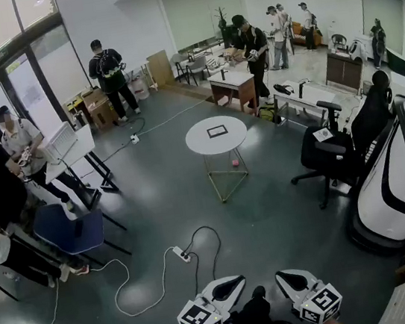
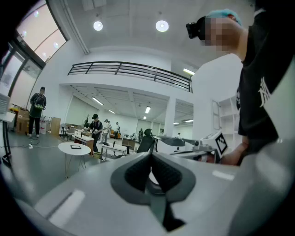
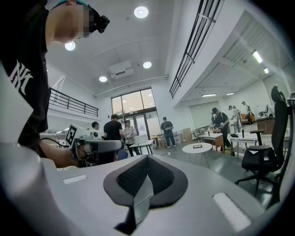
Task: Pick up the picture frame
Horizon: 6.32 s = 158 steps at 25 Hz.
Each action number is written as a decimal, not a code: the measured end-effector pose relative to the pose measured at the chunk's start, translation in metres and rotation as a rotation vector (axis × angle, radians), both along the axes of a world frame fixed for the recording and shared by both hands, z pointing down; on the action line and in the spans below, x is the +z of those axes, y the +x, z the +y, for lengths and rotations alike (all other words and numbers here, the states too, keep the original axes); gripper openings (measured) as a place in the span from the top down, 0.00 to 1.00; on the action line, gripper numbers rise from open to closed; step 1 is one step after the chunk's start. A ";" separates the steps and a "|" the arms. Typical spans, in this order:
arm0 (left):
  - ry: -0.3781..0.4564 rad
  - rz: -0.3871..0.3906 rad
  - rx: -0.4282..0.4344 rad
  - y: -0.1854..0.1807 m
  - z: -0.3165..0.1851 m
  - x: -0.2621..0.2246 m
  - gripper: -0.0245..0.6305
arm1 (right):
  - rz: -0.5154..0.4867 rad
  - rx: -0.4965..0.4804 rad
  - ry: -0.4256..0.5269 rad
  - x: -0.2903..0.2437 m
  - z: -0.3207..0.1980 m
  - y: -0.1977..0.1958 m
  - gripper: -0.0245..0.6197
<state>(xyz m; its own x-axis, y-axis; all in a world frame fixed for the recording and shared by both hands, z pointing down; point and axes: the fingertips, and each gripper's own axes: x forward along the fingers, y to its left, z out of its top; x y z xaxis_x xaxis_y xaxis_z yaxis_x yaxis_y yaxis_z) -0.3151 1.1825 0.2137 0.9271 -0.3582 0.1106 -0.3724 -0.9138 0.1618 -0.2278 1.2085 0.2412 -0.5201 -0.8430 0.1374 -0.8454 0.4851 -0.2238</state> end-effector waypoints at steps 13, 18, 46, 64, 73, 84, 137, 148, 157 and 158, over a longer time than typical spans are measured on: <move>-0.016 0.004 -0.029 0.037 -0.100 0.017 0.96 | -0.006 0.002 -0.013 0.019 -0.099 0.040 0.97; -0.009 0.034 -0.046 0.055 -0.175 0.006 0.96 | 0.043 -0.028 -0.018 0.010 -0.172 0.052 0.95; -0.079 0.071 0.029 0.133 -0.512 0.037 0.96 | 0.037 -0.055 -0.022 0.019 -0.498 0.115 0.96; -0.066 0.013 -0.201 0.209 -0.756 0.011 0.96 | -0.080 -0.150 0.004 0.003 -0.767 0.234 0.96; -0.071 -0.039 -0.277 0.242 -0.835 0.032 0.96 | -0.133 -0.187 -0.052 0.050 -0.857 0.283 0.96; -0.129 -0.060 -0.366 0.223 -0.905 0.042 0.96 | -0.158 -0.249 -0.105 0.056 -0.930 0.270 0.96; -0.494 -0.142 -0.489 0.199 -1.354 0.321 0.90 | -0.006 -0.158 -0.460 0.311 -1.361 0.296 0.87; -0.606 -0.208 -0.486 0.215 -1.346 0.423 0.81 | 0.006 -0.163 -0.610 0.415 -1.360 0.291 0.75; -0.674 -0.300 -0.488 0.219 -1.336 0.471 0.77 | 0.042 -0.133 -0.706 0.461 -1.352 0.287 0.72; -0.682 -0.306 -0.487 0.219 -1.334 0.473 0.77 | 0.042 -0.129 -0.713 0.463 -1.351 0.286 0.72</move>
